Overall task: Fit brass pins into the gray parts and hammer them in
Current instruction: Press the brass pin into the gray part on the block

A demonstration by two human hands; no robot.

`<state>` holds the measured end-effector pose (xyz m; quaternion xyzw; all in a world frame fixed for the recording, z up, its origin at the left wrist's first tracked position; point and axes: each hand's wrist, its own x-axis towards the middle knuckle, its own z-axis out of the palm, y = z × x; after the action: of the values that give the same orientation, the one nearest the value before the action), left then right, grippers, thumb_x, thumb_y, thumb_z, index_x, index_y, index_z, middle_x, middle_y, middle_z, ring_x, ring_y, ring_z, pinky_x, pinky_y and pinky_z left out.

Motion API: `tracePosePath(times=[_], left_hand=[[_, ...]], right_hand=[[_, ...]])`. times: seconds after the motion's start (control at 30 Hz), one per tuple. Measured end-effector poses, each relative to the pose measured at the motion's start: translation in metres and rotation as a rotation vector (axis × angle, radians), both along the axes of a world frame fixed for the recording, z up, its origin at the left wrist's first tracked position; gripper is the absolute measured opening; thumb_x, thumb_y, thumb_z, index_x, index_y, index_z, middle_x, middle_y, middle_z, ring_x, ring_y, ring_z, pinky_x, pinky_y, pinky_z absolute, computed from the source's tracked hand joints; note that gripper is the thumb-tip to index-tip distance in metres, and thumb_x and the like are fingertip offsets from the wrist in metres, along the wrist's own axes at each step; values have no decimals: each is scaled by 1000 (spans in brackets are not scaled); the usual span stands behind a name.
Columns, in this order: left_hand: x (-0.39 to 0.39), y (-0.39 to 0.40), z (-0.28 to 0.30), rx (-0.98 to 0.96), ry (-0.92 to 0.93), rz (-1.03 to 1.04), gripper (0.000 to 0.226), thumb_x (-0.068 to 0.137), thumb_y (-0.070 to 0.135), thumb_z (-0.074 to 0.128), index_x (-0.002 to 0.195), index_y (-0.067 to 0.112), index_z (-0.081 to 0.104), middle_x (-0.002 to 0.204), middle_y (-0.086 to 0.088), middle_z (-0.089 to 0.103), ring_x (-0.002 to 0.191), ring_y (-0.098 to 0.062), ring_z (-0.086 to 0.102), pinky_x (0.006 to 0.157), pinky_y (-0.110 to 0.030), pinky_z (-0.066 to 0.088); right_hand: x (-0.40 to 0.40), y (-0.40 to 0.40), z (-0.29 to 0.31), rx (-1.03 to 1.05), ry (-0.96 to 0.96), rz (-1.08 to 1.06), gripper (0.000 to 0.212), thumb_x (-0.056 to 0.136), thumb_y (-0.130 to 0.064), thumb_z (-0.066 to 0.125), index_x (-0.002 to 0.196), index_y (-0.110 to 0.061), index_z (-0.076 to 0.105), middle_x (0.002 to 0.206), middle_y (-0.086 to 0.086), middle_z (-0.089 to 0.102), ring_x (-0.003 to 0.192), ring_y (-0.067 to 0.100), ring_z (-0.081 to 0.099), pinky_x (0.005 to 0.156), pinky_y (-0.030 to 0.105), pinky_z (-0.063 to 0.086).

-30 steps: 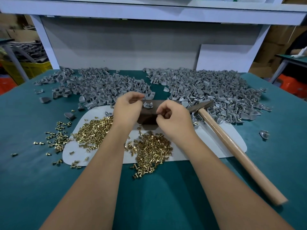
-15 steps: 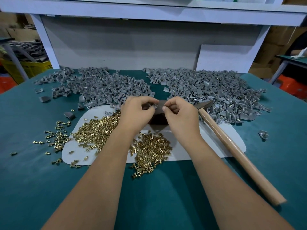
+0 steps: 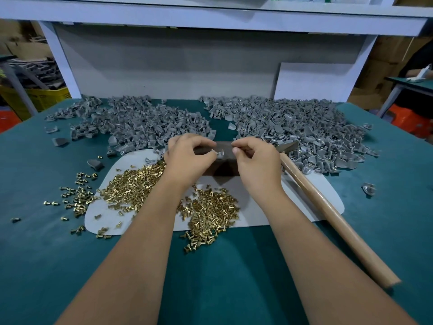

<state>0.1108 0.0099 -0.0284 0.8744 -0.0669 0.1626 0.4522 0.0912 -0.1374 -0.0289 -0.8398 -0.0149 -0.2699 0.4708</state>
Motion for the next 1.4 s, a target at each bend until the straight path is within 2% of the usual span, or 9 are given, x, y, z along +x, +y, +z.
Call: tracePosePath(times=[0.13,0.33,0.53,0.67,0.87,0.93,1.03,1.23,1.4], left_hand=[[0,0,-1,-14,-5,-47,15,84,30,75,81,42,67,106,19,57,128,-20,33,113,-49,26],[4,-2,-4,-44,-30,-109,8,85,24,75,89,30,75,111,8,66,124,-26,48,108,-49,38],[8,-2,-9,-103,-5,-129,11,86,20,75,90,30,75,108,7,68,120,-29,54,107,-50,40],[9,-3,-8,-148,9,-116,14,85,19,76,84,33,74,109,7,68,120,-26,55,107,-49,40],[10,-4,-9,-103,36,-93,10,87,17,74,95,14,78,113,6,67,118,-25,57,107,-53,38],[10,-5,-9,-112,42,-93,8,88,17,73,94,16,78,112,7,66,118,-25,57,106,-54,38],[8,-7,-8,-134,42,-99,11,87,19,74,87,31,75,111,7,67,118,-24,57,107,-52,39],[5,-8,-7,-152,44,-80,13,86,23,75,83,35,72,111,8,68,118,-22,57,106,-52,40],[1,-7,-5,-109,12,-82,20,87,23,74,79,41,68,109,10,69,115,-20,59,105,-52,40]], right_hand=[[1,4,3,-20,35,38,8,86,-14,68,88,-19,73,93,-7,65,89,11,60,85,33,50],[5,8,7,-129,97,22,7,86,-21,67,85,-24,73,94,-5,64,90,16,60,86,41,48],[9,12,12,-340,107,-17,14,88,-21,62,76,-28,64,94,-4,58,88,19,56,83,39,47],[12,16,26,-581,129,-17,9,89,-17,60,84,-17,67,92,1,56,87,23,54,70,30,42],[18,28,50,-721,265,-76,14,82,-9,64,71,-12,56,62,2,45,67,25,49,61,28,39],[18,29,48,-709,267,-91,21,82,-10,65,66,-13,52,60,2,43,64,23,47,60,28,38],[18,23,39,-618,271,-73,5,86,-19,65,86,-16,69,70,3,55,65,20,47,62,25,38],[21,17,29,-538,305,-6,15,93,-19,58,94,-19,73,86,5,67,74,22,55,66,24,40],[11,3,14,-150,106,77,14,88,-16,62,88,-16,76,89,-4,67,85,12,59,79,26,44]])
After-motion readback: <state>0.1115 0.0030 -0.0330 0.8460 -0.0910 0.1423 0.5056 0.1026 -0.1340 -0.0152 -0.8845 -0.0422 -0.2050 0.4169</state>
